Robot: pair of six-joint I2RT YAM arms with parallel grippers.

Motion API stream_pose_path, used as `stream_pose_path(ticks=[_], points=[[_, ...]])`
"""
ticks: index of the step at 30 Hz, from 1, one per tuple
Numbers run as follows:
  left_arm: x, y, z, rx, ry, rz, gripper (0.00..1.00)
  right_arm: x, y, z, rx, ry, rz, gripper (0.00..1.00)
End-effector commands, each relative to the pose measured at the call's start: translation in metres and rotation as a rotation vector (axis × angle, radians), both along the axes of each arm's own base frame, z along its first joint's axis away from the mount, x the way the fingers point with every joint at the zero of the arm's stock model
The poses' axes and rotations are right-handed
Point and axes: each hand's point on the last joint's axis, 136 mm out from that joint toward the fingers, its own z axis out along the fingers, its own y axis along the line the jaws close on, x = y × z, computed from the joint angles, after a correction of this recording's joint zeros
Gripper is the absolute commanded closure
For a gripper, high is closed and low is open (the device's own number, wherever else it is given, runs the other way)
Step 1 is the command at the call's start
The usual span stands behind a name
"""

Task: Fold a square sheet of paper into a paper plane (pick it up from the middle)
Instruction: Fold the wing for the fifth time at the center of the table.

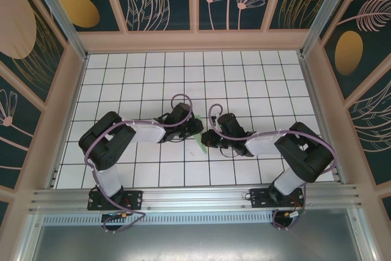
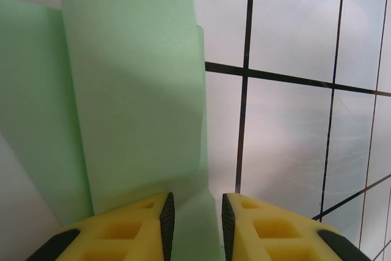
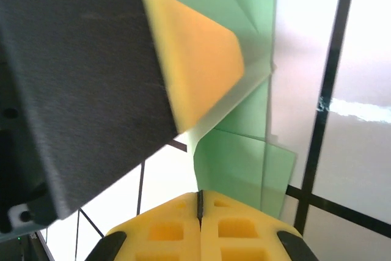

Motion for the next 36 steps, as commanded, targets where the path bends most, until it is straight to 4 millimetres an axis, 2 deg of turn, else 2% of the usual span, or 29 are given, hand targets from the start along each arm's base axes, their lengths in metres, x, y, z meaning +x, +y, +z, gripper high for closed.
stream_pose_path(ticks=[1, 10, 16, 20, 26, 28, 31, 36], points=[[0.006, 0.004, 0.012, 0.018, -0.039, 0.02, 0.67, -0.002, -0.008, -0.008, 0.006, 0.03, -0.042, 1.0], [0.009, 0.004, 0.014, 0.024, -0.057, 0.024, 0.65, -0.005, -0.022, -0.014, 0.052, 0.076, -0.099, 1.0], [0.011, -0.005, 0.023, -0.013, -0.074, -0.007, 0.65, -0.008, -0.028, -0.035, -0.012, 0.134, -0.105, 1.0], [0.006, -0.001, 0.007, 0.017, -0.03, -0.004, 0.69, -0.008, -0.028, -0.037, -0.033, 0.139, -0.1, 1.0], [-0.01, 0.017, -0.02, 0.056, 0.038, 0.036, 0.73, -0.002, -0.022, -0.02, -0.051, 0.101, -0.066, 1.0], [-0.013, 0.023, -0.025, 0.071, 0.044, 0.043, 0.74, 0.002, -0.021, -0.011, -0.051, 0.082, -0.067, 0.95], [-0.016, 0.026, -0.028, 0.081, 0.044, 0.038, 0.74, 0.007, -0.022, 0.009, -0.041, 0.042, -0.083, 0.89], [-0.018, 0.026, -0.029, 0.082, 0.046, 0.028, 0.74, 0.006, -0.006, 0.047, 0.068, -0.002, -0.019, 0.87]])
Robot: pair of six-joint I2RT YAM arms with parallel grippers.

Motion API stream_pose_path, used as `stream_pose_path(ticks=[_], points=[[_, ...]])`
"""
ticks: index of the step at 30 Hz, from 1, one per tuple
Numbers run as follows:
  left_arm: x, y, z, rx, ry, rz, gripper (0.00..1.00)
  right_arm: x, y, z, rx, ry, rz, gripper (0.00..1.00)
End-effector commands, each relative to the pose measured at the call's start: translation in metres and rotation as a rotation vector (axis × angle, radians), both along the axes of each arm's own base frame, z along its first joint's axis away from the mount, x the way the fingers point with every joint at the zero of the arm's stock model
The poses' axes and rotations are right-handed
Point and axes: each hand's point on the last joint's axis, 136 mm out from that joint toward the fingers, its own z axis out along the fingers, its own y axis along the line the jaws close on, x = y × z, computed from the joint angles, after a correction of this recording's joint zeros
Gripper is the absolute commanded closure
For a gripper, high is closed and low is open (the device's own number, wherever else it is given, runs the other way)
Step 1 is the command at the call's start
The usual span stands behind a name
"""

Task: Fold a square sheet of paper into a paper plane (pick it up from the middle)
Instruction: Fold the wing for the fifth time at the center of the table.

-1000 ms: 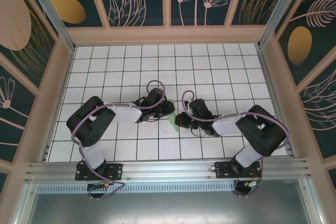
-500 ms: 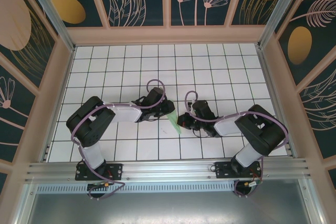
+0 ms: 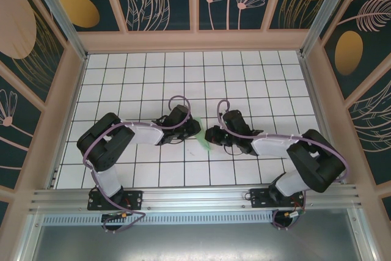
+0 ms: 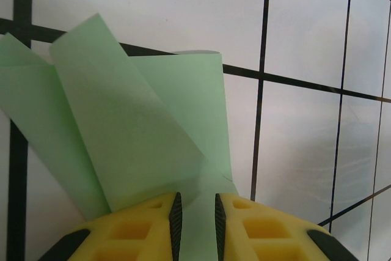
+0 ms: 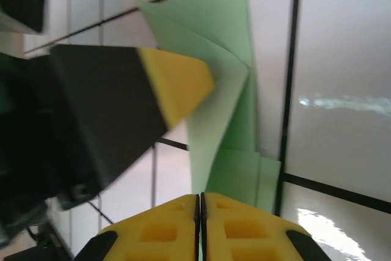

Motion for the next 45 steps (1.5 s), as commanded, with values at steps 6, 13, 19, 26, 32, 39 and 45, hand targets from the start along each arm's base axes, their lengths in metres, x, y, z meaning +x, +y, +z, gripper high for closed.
stream_pose_path(ticks=[6, 13, 19, 26, 32, 39, 45], points=[[-0.015, 0.019, -0.024, 0.085, 0.06, 0.001, 0.74, -0.006, 0.019, 0.007, 0.07, 0.039, 0.086, 0.94], [-0.014, 0.018, -0.023, 0.081, 0.055, 0.002, 0.74, -0.017, 0.024, -0.028, 0.067, 0.162, 0.121, 0.96], [-0.013, 0.018, -0.022, 0.084, 0.052, 0.005, 0.74, -0.035, 0.012, -0.054, 0.048, 0.255, 0.115, 0.96], [-0.01, 0.018, -0.019, 0.09, 0.045, 0.015, 0.75, -0.061, -0.006, -0.075, 0.032, 0.336, 0.095, 0.97], [-0.012, 0.024, -0.027, 0.108, 0.06, 0.033, 0.76, -0.073, -0.015, -0.071, -0.019, 0.341, 0.126, 0.97], [-0.014, 0.024, -0.033, 0.111, 0.072, 0.034, 0.77, -0.093, -0.024, -0.076, -0.098, 0.365, 0.189, 0.96], [-0.014, 0.024, -0.033, 0.114, 0.073, 0.033, 0.77, -0.106, -0.041, -0.098, -0.297, 0.4, 0.21, 0.97]])
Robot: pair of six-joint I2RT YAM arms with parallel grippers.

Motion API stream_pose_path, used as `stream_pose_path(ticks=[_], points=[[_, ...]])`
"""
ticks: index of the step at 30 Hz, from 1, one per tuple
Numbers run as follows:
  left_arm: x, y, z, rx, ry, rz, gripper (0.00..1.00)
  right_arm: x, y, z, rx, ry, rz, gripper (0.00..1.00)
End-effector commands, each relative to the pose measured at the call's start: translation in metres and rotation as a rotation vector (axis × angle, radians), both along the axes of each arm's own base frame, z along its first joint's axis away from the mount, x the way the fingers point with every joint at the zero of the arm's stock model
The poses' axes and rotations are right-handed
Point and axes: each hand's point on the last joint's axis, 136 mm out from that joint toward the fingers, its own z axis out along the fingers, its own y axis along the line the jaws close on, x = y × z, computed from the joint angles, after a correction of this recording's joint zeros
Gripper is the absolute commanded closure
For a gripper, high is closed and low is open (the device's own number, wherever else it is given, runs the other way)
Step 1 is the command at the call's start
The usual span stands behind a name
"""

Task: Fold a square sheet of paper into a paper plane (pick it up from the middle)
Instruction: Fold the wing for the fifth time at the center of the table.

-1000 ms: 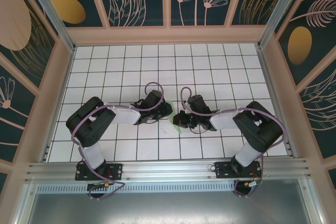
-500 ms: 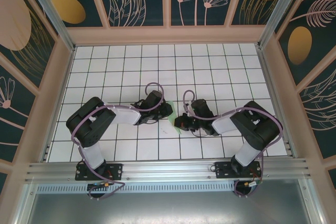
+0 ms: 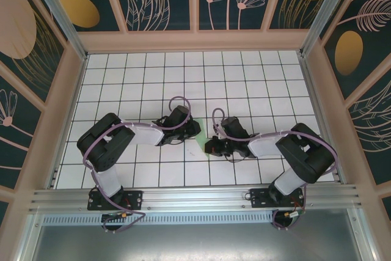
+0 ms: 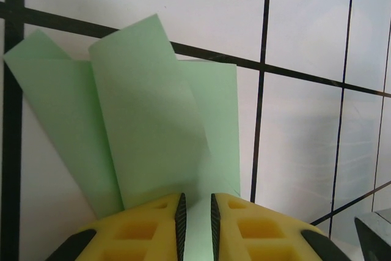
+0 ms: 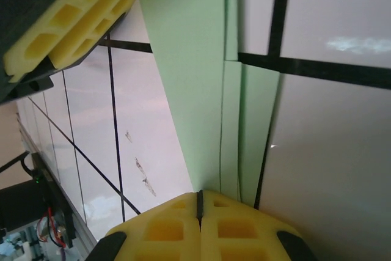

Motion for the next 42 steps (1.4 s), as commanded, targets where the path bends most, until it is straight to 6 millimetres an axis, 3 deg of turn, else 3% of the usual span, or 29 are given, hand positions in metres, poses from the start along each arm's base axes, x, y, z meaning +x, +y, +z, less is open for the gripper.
stream_pose_path(ticks=[1, 3, 8, 13, 17, 21, 24, 28, 33, 42], points=[[-0.011, 0.024, -0.032, 0.113, 0.069, 0.035, 0.77, -0.054, -0.049, -0.053, -0.308, 0.189, 0.061, 0.98], [-0.012, 0.025, -0.033, 0.115, 0.07, 0.037, 0.77, -0.055, -0.054, -0.053, -0.347, 0.182, 0.063, 0.98], [-0.012, 0.026, -0.035, 0.119, 0.074, 0.035, 0.78, -0.06, -0.038, -0.032, -0.236, 0.154, 0.107, 0.98], [-0.013, 0.026, -0.037, 0.121, 0.077, 0.035, 0.78, -0.063, -0.04, -0.023, -0.228, 0.153, 0.102, 0.97], [-0.013, 0.024, -0.035, 0.109, 0.072, 0.027, 0.78, -0.036, -0.03, 0.008, -0.182, 0.049, 0.058, 0.97], [-0.013, 0.022, -0.035, 0.1, 0.071, 0.021, 0.79, -0.006, 0.0, 0.054, -0.055, -0.077, 0.057, 0.97], [-0.013, 0.019, -0.038, 0.092, 0.083, 0.015, 0.79, 0.005, 0.016, 0.065, 0.018, -0.114, 0.057, 0.97], [-0.015, 0.018, -0.04, 0.08, 0.092, 0.014, 0.79, 0.016, 0.031, 0.056, 0.033, -0.091, 0.07, 0.97], [-0.017, 0.018, -0.04, 0.068, 0.095, 0.014, 0.79, 0.016, 0.027, 0.025, 0.033, -0.004, 0.066, 0.97], [-0.016, 0.018, -0.04, 0.081, 0.074, -0.005, 0.78, -0.014, -0.023, -0.035, -0.085, 0.144, 0.004, 1.0]])
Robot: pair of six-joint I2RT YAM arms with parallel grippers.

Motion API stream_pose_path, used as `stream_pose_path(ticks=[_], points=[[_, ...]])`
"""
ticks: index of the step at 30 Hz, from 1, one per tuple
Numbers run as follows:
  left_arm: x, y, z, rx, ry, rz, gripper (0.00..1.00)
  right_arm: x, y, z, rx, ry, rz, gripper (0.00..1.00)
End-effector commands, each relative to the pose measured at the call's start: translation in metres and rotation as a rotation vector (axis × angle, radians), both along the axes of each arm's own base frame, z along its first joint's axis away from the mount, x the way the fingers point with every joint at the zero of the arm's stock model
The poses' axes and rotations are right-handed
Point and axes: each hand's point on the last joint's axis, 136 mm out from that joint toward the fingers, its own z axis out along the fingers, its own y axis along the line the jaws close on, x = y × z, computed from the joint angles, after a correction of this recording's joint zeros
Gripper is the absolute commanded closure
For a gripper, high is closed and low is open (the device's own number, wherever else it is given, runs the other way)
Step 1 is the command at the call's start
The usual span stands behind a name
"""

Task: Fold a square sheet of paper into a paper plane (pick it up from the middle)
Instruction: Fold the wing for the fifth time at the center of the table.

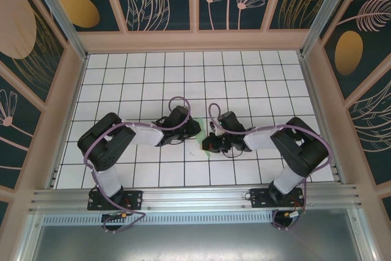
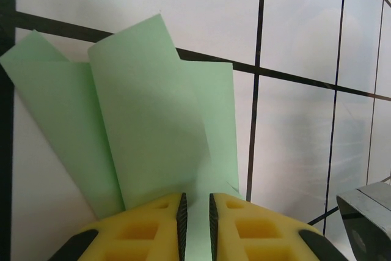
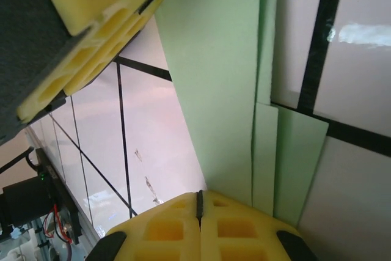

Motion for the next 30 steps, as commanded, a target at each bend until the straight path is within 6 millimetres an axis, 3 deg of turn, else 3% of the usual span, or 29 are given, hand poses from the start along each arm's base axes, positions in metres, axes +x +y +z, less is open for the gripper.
stream_pose_path(ticks=[1, 11, 17, 30], points=[[-0.014, 0.021, -0.039, 0.119, 0.072, -0.003, 0.78, -0.032, -0.035, -0.039, -0.12, 0.136, -0.028, 1.0], [0.022, 0.038, -0.028, 0.146, 0.004, 0.041, 0.77, -0.049, -0.055, -0.058, -0.172, 0.192, -0.04, 1.0], [0.048, 0.046, -0.021, 0.144, -0.041, 0.047, 0.77, -0.055, -0.056, -0.065, -0.169, 0.219, -0.034, 1.0], [0.078, 0.072, -0.017, 0.182, -0.093, 0.086, 0.76, -0.05, -0.051, -0.06, -0.143, 0.208, -0.033, 1.0]])
